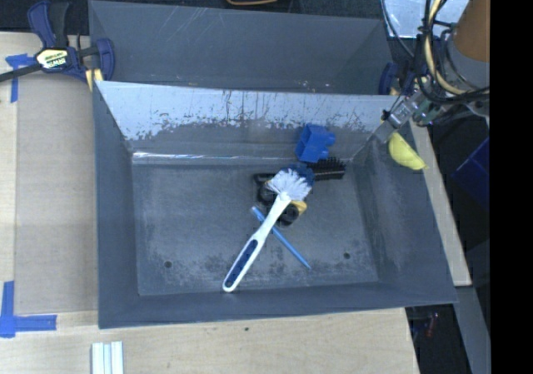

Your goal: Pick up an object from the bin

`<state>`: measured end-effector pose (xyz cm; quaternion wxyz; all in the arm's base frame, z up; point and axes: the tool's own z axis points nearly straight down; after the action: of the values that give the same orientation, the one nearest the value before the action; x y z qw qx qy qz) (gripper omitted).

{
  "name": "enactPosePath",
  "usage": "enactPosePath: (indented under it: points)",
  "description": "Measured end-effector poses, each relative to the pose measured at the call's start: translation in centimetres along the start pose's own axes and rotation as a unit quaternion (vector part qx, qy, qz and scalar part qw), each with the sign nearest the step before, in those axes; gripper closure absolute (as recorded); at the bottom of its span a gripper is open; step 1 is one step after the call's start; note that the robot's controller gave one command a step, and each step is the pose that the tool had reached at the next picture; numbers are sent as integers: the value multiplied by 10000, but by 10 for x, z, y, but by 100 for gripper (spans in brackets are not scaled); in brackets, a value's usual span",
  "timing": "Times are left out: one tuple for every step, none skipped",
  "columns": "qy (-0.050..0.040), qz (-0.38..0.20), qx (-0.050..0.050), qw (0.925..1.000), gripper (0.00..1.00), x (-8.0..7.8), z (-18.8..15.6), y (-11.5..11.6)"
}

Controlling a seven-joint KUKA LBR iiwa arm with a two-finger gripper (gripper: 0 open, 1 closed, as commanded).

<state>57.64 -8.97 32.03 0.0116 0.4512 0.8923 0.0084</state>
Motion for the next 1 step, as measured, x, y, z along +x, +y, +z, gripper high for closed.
enactPosePath:
  points:
    - [-29,-588,-27,9983,100,2,38,-6]
